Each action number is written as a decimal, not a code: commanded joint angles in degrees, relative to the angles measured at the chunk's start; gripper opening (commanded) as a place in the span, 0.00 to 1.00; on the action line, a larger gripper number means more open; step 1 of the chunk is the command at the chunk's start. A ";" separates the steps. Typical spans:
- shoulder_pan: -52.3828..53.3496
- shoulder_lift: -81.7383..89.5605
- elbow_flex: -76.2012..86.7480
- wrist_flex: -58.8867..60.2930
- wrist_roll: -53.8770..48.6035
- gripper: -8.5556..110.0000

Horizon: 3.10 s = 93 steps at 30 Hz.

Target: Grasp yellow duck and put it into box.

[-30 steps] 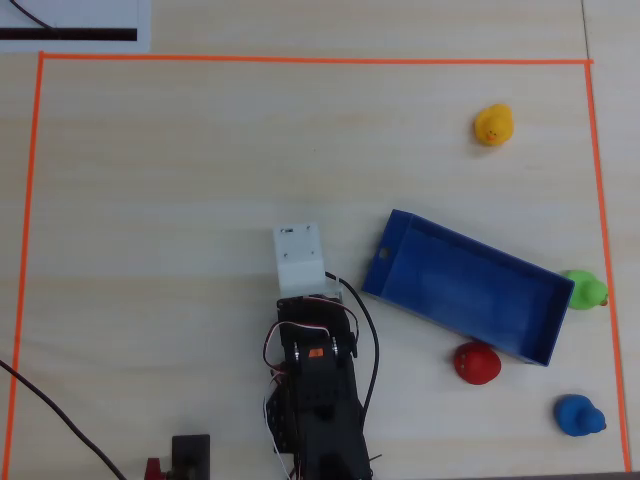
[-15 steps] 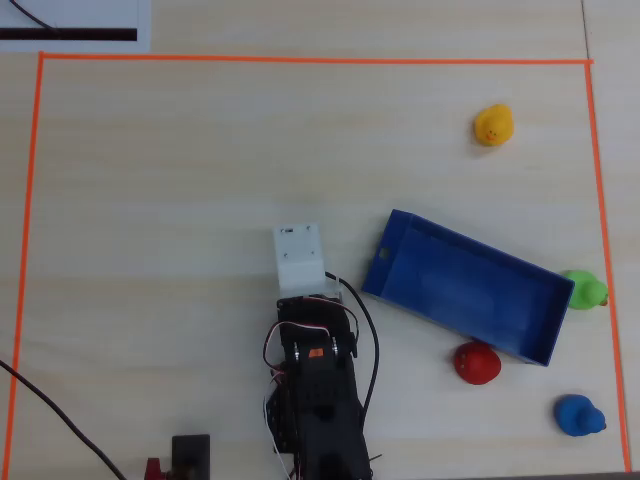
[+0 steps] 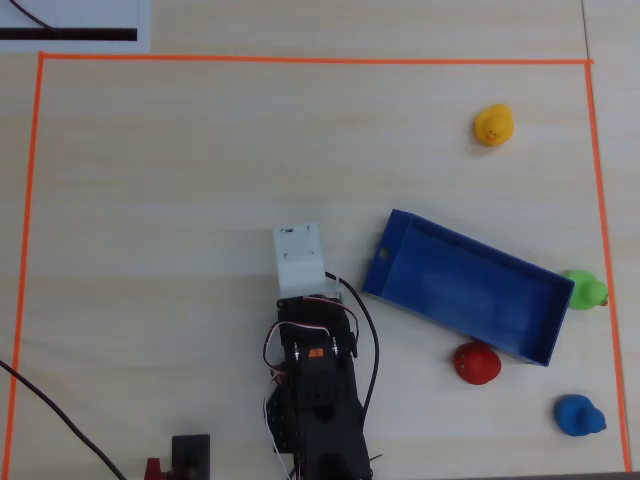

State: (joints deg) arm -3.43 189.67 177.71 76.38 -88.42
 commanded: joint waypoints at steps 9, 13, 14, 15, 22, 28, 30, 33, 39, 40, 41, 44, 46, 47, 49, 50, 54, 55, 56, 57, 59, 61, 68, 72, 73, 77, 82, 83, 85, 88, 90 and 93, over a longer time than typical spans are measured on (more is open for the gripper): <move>-0.35 0.09 -0.09 0.97 0.18 0.08; -0.35 0.09 -0.09 0.97 0.18 0.08; -0.35 0.09 -0.09 0.97 0.18 0.08; -0.35 0.09 -0.09 0.97 0.18 0.08; -0.09 0.09 -0.09 0.97 0.00 0.07; -0.35 0.09 -0.09 0.88 0.00 0.07; -0.18 0.09 -0.09 0.88 0.00 0.10; -1.49 0.09 -0.26 1.05 -0.35 0.11; -1.67 -3.25 -2.29 -10.46 0.44 0.11; -1.49 -4.04 -3.34 -12.57 0.97 0.11; -1.58 -5.10 -4.75 -14.50 1.49 0.11; -2.37 -10.28 -9.58 -21.01 4.13 0.12; -3.08 -15.12 -13.80 -24.79 6.06 0.12; -3.34 -17.58 -16.17 -26.37 7.12 0.13; -3.52 -22.24 -21.01 -28.92 9.14 0.14; -3.43 -24.52 -23.64 -30.15 10.11 0.14; -0.79 -34.63 -34.63 -35.60 13.71 0.17; 0.62 -37.35 -37.62 -36.91 14.94 0.19; 2.11 -40.25 -40.69 -37.97 15.91 0.20; 3.78 -43.07 -43.59 -38.85 16.61 0.23; 7.21 -48.25 -48.78 -39.73 16.87 0.30; 10.55 -52.73 -52.91 -38.85 14.68 0.36; 24.35 -62.14 -58.89 -34.28 5.36 0.54; 28.39 -68.03 -60.91 -38.94 5.27 0.57; 28.83 -69.96 -62.49 -38.94 5.36 0.59; 29.97 -78.22 -71.19 -35.24 2.72 0.62; 33.05 -87.89 -80.95 -34.54 6.42 0.50; 33.66 -89.56 -82.35 -35.33 7.03 0.49; 35.16 -92.81 -84.73 -38.50 8.79 0.49; 37.35 -98.09 -89.56 -41.92 10.90 0.51; 38.67 -101.69 -93.52 -42.80 11.25 0.53; 40.25 -106.96 -98.79 -43.24 11.25 0.55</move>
State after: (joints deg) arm 35.33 85.69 86.84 34.80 -77.43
